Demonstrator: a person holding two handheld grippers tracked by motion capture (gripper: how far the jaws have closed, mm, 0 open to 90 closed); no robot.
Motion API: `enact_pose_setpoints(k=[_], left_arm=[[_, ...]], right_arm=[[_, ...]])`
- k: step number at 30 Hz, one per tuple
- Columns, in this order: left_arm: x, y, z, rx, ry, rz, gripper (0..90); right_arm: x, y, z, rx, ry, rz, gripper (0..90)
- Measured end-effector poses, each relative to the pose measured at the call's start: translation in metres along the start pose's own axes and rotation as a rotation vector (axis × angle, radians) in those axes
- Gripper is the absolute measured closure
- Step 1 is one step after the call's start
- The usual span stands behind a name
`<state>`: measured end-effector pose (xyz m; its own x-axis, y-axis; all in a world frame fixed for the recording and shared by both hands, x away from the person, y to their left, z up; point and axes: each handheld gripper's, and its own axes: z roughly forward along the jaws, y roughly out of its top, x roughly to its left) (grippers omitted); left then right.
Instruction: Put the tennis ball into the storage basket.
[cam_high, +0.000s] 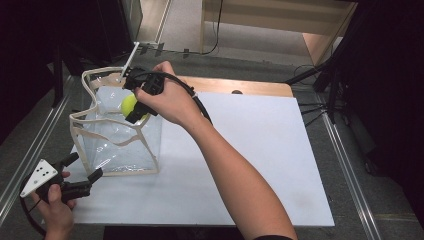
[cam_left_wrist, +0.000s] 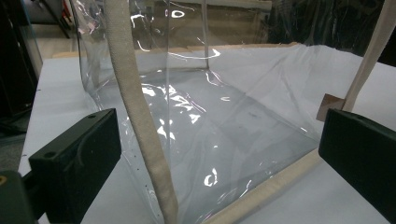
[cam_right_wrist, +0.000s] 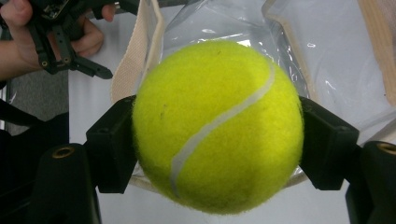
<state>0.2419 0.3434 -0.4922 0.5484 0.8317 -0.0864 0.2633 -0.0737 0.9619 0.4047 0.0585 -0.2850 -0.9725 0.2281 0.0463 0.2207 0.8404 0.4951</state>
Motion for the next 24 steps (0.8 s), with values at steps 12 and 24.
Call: enact_pose_setpoints(k=[12,24], left_arm=[[0.000,0.000,0.000,0.003,0.001,0.008,0.0],[0.000,0.000,0.001,-0.003,0.001,0.010,0.0]], right_arm=[[0.004,-0.007,-0.009,-0.027,-0.011,-0.009,15.9],[0.008,-0.034,-0.029,-0.104,-0.064,0.028,8.9]])
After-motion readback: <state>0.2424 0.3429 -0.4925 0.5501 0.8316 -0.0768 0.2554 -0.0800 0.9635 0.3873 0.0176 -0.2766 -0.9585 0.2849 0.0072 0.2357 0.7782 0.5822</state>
